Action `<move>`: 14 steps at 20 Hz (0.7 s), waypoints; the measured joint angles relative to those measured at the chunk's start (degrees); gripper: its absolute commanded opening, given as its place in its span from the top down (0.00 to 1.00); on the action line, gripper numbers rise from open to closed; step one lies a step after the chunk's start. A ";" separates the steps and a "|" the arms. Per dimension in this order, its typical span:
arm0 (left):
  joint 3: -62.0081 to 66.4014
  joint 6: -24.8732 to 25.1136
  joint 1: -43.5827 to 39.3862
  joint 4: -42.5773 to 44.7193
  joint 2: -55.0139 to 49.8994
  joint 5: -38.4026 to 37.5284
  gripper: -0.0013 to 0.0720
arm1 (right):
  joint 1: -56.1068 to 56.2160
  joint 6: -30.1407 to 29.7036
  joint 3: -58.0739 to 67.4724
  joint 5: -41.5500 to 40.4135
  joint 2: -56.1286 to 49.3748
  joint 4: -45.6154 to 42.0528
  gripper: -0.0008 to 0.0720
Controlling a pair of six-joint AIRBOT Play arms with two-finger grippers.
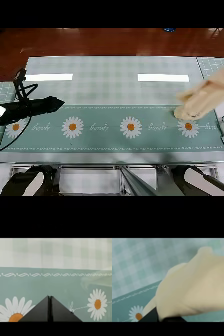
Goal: Fold the shirts.
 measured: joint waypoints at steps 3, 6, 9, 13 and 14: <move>-0.02 0.02 -0.07 -0.35 0.00 1.29 0.96 | -8.07 -1.14 -11.89 0.98 8.13 -4.55 0.96; -0.02 0.02 -0.68 -0.76 -0.09 3.08 0.96 | -17.20 -3.21 -24.48 1.33 15.93 -10.69 0.96; -0.02 0.00 -1.62 -0.83 -0.68 4.66 0.96 | -26.14 -4.92 -36.39 0.96 22.51 -17.57 0.95; -0.02 0.02 -3.10 -0.85 -2.91 5.88 0.96 | -32.48 -5.14 -48.59 -0.59 26.93 -23.78 0.42; -0.02 0.02 -3.48 -0.85 -3.67 6.03 0.96 | -33.14 -4.76 -50.60 -1.29 27.39 -25.38 0.42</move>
